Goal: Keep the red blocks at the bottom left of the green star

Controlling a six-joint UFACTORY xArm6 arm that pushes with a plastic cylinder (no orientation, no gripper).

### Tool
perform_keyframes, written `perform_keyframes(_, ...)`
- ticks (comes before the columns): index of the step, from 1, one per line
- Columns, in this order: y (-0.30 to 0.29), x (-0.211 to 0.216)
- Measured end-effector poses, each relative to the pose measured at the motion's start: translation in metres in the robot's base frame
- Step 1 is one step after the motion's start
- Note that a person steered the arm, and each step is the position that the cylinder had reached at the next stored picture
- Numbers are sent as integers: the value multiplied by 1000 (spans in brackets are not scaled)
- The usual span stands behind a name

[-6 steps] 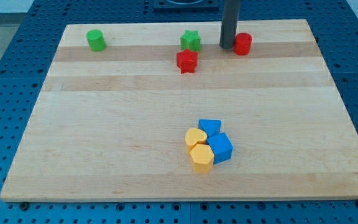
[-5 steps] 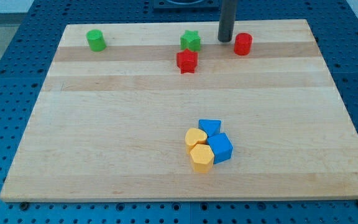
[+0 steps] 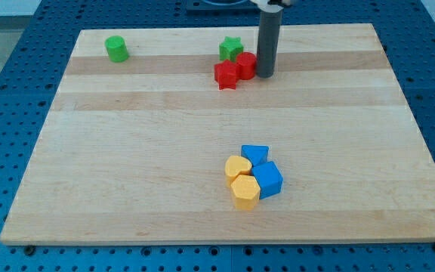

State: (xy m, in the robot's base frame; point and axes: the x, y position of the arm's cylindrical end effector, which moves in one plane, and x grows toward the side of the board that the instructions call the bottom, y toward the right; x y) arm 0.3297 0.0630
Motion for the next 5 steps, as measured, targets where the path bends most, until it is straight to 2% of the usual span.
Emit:
perform_keyframes(2,24,-39)
perform_keyframes(3,-18,-21)
perform_keyframes(4,-84,21)
perform_keyframes(5,-99,28)
